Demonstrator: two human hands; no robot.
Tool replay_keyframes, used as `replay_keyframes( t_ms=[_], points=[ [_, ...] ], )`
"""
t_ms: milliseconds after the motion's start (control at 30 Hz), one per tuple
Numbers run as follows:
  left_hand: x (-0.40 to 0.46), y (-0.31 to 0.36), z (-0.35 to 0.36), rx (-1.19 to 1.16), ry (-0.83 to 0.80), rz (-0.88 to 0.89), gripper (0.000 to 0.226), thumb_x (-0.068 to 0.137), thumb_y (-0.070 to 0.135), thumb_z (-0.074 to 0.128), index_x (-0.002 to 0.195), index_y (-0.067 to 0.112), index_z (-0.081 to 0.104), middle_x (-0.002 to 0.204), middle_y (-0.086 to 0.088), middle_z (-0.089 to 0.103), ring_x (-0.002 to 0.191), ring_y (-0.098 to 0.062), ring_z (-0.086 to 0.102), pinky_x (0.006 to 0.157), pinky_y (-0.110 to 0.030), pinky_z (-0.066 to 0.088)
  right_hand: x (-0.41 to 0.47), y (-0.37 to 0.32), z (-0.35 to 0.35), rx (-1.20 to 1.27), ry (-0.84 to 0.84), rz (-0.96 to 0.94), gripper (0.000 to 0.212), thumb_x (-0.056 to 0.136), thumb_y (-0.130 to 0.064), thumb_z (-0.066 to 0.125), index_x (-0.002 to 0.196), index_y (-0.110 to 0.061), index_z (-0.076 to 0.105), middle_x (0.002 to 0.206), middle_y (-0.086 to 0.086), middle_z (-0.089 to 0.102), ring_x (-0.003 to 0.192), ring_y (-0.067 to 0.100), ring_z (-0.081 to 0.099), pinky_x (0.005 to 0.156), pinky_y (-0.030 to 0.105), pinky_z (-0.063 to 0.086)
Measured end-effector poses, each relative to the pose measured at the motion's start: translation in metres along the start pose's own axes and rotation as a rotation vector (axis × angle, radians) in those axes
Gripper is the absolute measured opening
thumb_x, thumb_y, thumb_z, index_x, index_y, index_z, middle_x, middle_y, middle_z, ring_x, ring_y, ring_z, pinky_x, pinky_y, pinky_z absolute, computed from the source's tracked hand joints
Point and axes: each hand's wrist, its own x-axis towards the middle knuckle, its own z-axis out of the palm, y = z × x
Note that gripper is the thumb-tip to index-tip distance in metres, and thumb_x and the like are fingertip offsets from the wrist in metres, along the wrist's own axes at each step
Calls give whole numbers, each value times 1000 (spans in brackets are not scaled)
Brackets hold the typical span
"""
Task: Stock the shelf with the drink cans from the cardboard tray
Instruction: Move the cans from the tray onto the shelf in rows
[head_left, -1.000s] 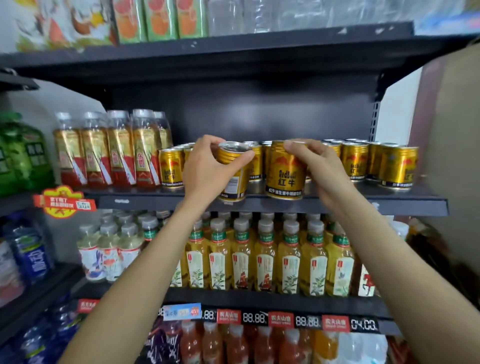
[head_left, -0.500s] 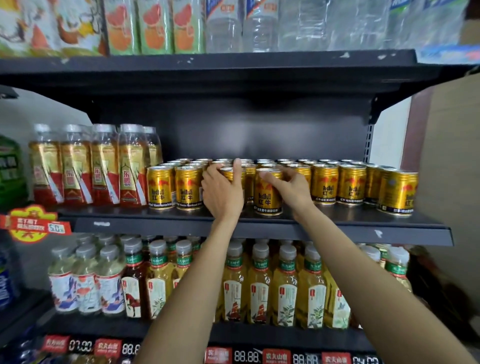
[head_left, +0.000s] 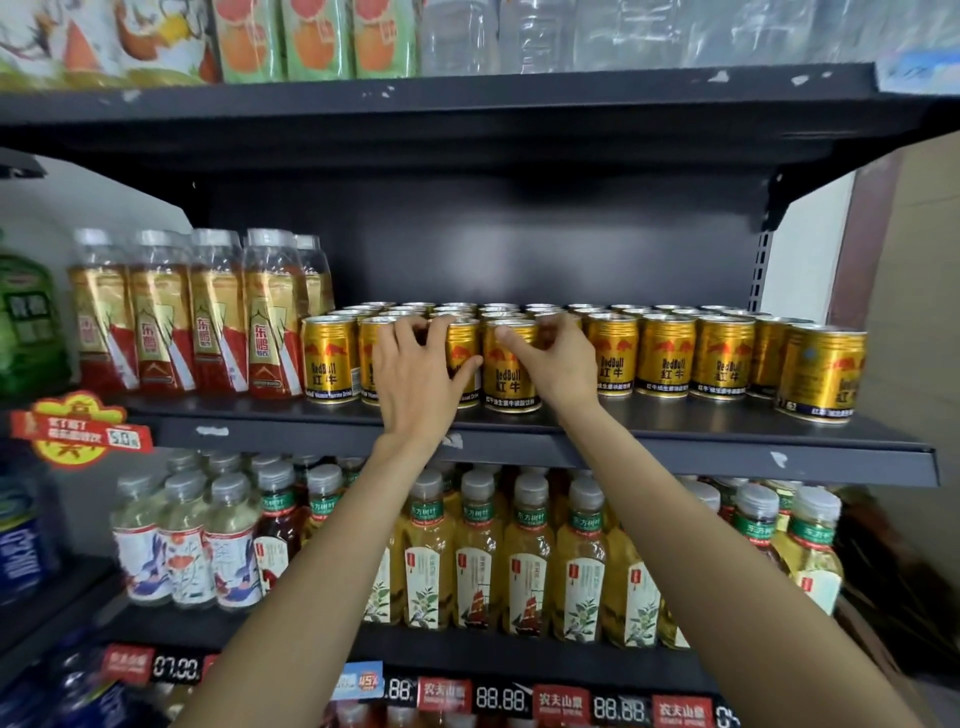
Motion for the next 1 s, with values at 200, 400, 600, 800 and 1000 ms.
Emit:
replay_keyframes(
  t_ms=[200, 400, 600, 800, 1000],
  points=[
    [1, -11, 2, -68, 50, 47, 53, 83, 55, 57, 127, 25, 54, 135, -7, 47, 123, -28, 38, 96, -44, 31, 0, -2, 6, -69, -5, 5, 68, 80, -55, 62, 127, -7, 49, 124, 10, 59, 113, 25, 56, 90, 37, 49],
    [-2, -22, 0, -175, -65, 87, 63, 81, 38, 62, 139, 30, 38, 143, 3, 40, 137, -16, 26, 113, -51, 5, -2, -4, 9, -63, -10, 12, 70, 79, -54, 62, 129, -8, 48, 126, 11, 59, 116, 26, 55, 94, 38, 49],
    [-1, -28, 0, -163, -89, 108, 65, 84, 40, 61, 142, 32, 33, 146, 5, 37, 140, -15, 21, 114, -54, 2, -6, -6, 9, -66, -58, 0, 72, 82, -53, 60, 135, -7, 44, 132, 12, 54, 122, 26, 50, 99, 39, 46],
    [-4, -29, 2, -184, -104, 124, 65, 87, 40, 57, 145, 29, 28, 150, 3, 31, 143, -15, 16, 115, -53, 3, -23, 3, -5, -47, -48, -39, 66, 88, -27, 62, 144, -10, 32, 142, 11, 45, 129, 25, 44, 104, 37, 41],
    [-4, -30, 3, -182, -111, 131, 66, 88, 38, 55, 145, 27, 26, 151, 2, 29, 143, -16, 13, 115, -54, 1, -40, 4, 3, -195, -108, -130, 67, 90, -8, 57, 147, -8, 22, 125, 15, 58, 112, 27, 58, 94, 35, 50]
  ],
)
